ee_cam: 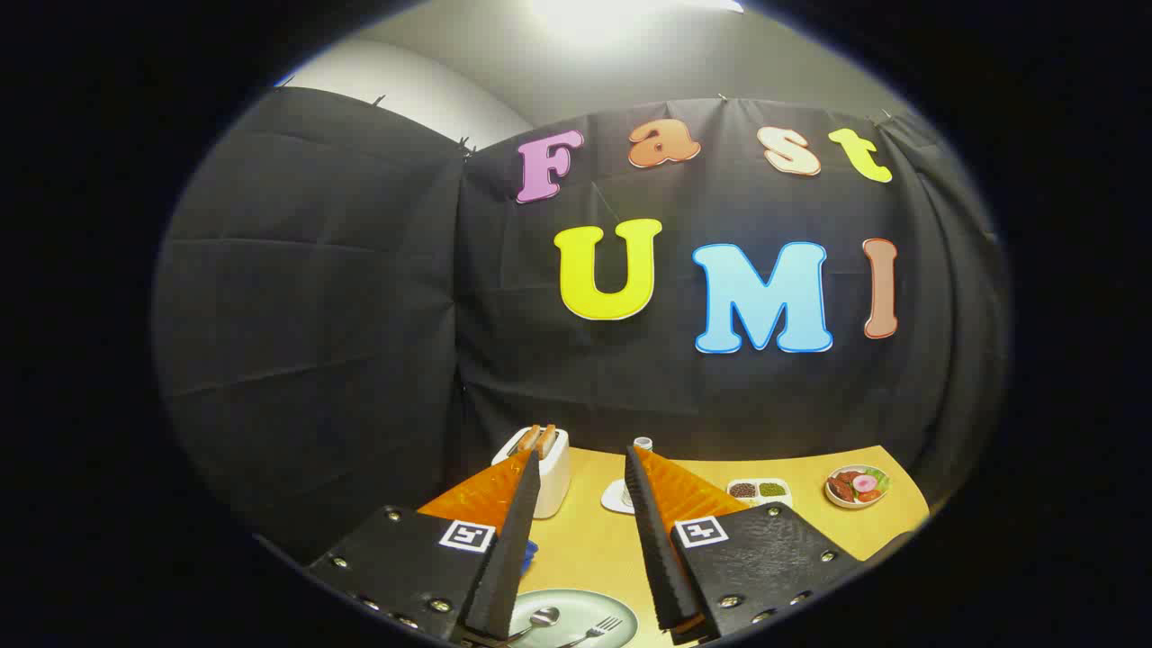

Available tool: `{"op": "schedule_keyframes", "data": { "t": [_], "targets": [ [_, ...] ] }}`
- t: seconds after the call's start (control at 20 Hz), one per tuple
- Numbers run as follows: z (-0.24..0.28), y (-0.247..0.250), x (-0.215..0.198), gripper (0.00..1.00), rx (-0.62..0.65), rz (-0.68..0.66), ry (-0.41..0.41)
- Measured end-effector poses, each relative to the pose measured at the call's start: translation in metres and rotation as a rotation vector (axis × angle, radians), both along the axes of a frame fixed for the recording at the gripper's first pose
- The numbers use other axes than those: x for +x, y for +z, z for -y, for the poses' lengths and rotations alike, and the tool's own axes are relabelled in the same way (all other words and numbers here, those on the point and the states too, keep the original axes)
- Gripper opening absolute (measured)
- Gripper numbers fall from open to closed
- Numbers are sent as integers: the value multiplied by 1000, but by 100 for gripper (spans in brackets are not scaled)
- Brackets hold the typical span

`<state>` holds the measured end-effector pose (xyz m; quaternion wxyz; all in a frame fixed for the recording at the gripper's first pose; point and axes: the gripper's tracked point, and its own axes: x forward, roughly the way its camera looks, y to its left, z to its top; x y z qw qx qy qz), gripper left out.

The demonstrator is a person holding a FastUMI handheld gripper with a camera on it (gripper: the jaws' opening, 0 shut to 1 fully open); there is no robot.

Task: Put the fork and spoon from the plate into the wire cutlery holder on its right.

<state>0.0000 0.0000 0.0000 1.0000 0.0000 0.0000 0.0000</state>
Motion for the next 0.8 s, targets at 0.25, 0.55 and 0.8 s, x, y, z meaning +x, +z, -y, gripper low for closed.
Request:
{"op": "schedule_keyframes", "data": {
  "t": [0.25,0.55,0.8],
  "targets": [
    [19,-1,-8,58,-2,3,-51],
    [40,-4,-14,58,18,2,-109],
    [54,-6,-16,58,43,-4,-137]
  ]
}}
